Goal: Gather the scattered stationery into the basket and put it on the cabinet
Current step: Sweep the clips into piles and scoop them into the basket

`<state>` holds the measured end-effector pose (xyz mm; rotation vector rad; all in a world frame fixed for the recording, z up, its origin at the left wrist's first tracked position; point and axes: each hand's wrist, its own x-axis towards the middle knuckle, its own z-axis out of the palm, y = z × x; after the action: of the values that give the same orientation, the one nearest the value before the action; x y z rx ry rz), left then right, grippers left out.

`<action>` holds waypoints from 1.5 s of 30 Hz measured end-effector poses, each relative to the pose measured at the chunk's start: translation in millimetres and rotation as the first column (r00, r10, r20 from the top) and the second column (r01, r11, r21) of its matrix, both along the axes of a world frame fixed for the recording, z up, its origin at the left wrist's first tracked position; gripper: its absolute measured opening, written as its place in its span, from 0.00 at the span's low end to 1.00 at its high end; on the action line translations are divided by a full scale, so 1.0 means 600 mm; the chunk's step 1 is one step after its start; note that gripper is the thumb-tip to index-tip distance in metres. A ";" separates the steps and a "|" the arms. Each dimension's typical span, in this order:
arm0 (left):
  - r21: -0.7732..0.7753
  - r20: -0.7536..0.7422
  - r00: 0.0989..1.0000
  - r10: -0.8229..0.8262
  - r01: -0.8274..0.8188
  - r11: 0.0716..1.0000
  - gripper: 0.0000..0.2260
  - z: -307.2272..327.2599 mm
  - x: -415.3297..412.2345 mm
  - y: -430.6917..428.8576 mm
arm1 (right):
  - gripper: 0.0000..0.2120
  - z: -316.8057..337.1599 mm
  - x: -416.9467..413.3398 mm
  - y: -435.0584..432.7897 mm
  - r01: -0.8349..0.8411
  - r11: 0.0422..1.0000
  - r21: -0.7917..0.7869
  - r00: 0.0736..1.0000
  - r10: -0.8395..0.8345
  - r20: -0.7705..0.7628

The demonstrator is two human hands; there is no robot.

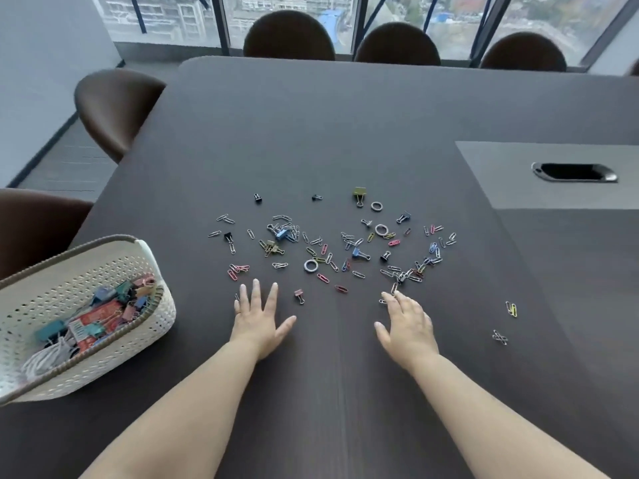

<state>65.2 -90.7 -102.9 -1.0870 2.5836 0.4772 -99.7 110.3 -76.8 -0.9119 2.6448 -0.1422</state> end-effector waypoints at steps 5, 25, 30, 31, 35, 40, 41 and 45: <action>0.033 -0.079 0.991 -0.109 0.112 0.993 0.35 -0.006 -0.063 0.056 | 0.29 -0.020 -0.023 0.050 0.050 0.999 0.000 0.999 -0.050 0.023; -0.094 -0.046 0.909 -0.414 0.409 0.908 0.39 -0.033 -0.272 0.222 | 0.45 -0.067 -0.160 0.234 0.495 0.863 0.098 0.869 -0.494 -0.032; -0.137 -0.010 0.924 -0.383 0.378 0.916 0.39 -0.037 -0.302 0.203 | 0.43 -0.077 -0.202 0.223 0.398 0.910 0.115 0.917 -0.396 -0.044; -0.135 -0.020 0.930 -0.366 0.360 0.923 0.40 -0.037 -0.308 0.199 | 0.43 -0.077 -0.213 0.216 0.378 0.918 0.119 0.926 -0.375 -0.045; -0.132 -0.023 0.956 -0.293 0.288 0.949 0.38 -0.038 -0.331 0.172 | 0.43 -0.076 -0.259 0.176 0.272 0.955 0.117 0.962 -0.269 -0.044; -0.151 -0.013 0.980 -0.199 0.195 0.969 0.35 -0.040 -0.348 0.124 | 0.42 -0.079 -0.304 0.097 0.079 0.996 0.047 0.996 -0.077 -0.040; -0.161 -0.012 0.982 -0.187 0.182 0.970 0.36 -0.041 -0.352 0.114 | 0.42 -0.079 -0.310 0.077 0.027 0.999 0.025 0.999 -0.026 -0.040; -0.162 -0.044 0.989 -0.141 0.132 0.978 0.38 -0.038 -0.371 0.077 | 0.40 -0.076 -0.324 0.006 -0.164 0.981 -0.107 0.986 0.166 0.014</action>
<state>-157.6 -44.2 -125.8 -0.9473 2.7613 0.2766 -294.1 114.0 -122.2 -1.1520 2.5475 -0.2519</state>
